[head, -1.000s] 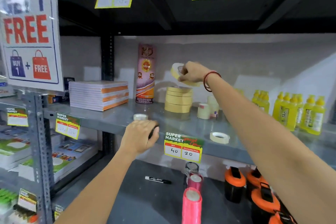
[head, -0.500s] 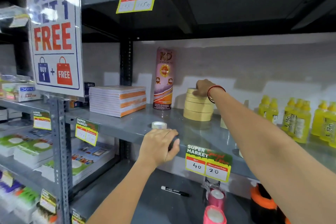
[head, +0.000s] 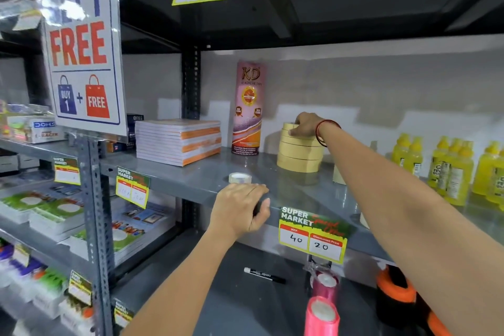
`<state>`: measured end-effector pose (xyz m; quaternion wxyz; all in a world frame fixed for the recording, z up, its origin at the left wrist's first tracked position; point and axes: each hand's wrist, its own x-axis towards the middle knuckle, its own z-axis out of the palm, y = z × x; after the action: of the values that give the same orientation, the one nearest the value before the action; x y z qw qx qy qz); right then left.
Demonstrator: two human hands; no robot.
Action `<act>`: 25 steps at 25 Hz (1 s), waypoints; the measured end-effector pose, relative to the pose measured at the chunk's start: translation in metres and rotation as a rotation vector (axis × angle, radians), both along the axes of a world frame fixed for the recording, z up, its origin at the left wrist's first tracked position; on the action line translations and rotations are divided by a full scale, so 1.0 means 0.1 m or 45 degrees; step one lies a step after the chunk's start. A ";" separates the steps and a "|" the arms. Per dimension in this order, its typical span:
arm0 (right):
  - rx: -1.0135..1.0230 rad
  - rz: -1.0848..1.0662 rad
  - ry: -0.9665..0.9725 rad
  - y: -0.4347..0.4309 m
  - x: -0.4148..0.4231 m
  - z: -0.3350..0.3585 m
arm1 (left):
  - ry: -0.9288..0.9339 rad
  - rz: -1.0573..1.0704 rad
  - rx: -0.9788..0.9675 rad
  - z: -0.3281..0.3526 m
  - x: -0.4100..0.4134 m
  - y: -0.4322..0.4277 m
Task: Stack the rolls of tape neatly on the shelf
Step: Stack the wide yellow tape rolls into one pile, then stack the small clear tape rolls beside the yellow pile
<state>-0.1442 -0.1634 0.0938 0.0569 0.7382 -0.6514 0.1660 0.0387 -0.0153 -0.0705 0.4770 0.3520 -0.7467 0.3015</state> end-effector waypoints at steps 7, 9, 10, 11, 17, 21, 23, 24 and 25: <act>0.017 0.443 -0.003 0.69 0.68 -0.22 | -0.031 0.073 0.009 -0.02 -0.01 0.03; 0.261 0.456 0.082 0.85 0.93 -0.46 | -0.032 0.086 0.037 -0.02 0.00 0.01; 0.304 0.443 0.099 0.87 1.02 -0.56 | -0.035 0.076 0.060 -0.01 0.02 0.01; 0.299 0.428 0.094 0.88 1.05 -0.64 | -0.046 0.067 0.078 -0.01 0.01 0.01; 0.175 0.320 -0.203 0.96 0.54 -0.47 | -0.096 0.056 0.108 0.02 0.01 0.05; -0.080 -0.033 -0.349 0.94 -0.34 -0.17 | -0.175 -0.109 0.168 0.08 -0.14 0.06; -0.099 -0.201 -0.357 0.92 -0.68 -0.17 | -0.162 -0.131 0.194 0.10 -0.22 0.06; -0.096 -0.256 -0.337 0.90 -0.78 -0.20 | -0.143 -0.124 0.193 0.10 -0.23 0.05; -0.093 -0.292 -0.319 0.90 -0.84 -0.26 | -0.132 -0.114 0.186 0.08 -0.23 0.03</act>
<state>-0.2279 -0.0733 0.0681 0.0207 0.6300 -0.7268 0.2729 0.0158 -0.0122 -0.0628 0.4240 0.3359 -0.8054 0.2425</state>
